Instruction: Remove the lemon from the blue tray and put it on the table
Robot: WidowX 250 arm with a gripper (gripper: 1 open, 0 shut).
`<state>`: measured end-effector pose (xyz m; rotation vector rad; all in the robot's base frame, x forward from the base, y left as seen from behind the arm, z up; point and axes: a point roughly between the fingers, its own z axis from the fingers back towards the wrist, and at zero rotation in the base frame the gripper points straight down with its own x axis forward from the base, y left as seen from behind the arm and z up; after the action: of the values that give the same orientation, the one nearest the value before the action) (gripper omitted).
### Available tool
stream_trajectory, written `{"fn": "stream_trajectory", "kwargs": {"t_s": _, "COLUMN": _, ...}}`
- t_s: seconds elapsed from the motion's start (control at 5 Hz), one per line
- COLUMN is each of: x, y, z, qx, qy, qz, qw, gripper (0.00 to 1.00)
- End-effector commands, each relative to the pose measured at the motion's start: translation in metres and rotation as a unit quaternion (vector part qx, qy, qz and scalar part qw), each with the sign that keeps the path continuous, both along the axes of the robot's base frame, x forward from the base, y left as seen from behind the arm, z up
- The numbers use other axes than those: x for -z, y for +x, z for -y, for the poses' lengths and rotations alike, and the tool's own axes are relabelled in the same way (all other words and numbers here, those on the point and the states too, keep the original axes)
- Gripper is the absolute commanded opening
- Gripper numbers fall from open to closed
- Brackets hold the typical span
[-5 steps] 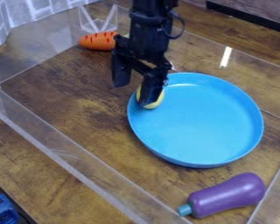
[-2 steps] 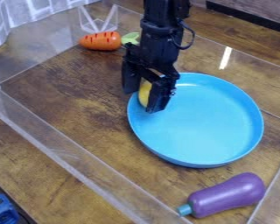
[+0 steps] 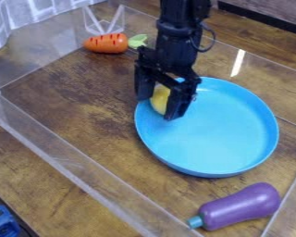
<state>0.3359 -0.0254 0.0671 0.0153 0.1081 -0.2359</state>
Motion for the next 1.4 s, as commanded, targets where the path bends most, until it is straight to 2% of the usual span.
{"fn": "stream_trajectory", "kwargs": {"t_s": 0.0, "x": -0.04, "y": 0.006, "z": 0.012, "qx": -0.021, "qy": -0.006, "qz": 0.051, "qw": 0.9984, "gripper": 1.0}}
{"fn": "stream_trajectory", "kwargs": {"t_s": 0.4, "x": -0.021, "y": 0.002, "z": -0.023, "qx": -0.015, "qy": -0.008, "qz": 0.046, "qw": 0.9988, "gripper": 1.0}}
{"fn": "stream_trajectory", "kwargs": {"t_s": 0.6, "x": -0.019, "y": 0.005, "z": -0.033, "qx": -0.031, "qy": -0.016, "qz": 0.05, "qw": 0.9981, "gripper": 1.0}}
{"fn": "stream_trajectory", "kwargs": {"t_s": 0.8, "x": -0.016, "y": 0.011, "z": -0.042, "qx": -0.048, "qy": -0.016, "qz": 0.053, "qw": 0.9973, "gripper": 1.0}}
{"fn": "stream_trajectory", "kwargs": {"t_s": 1.2, "x": 0.006, "y": 0.024, "z": -0.057, "qx": -0.026, "qy": -0.021, "qz": 0.057, "qw": 0.9978, "gripper": 1.0}}
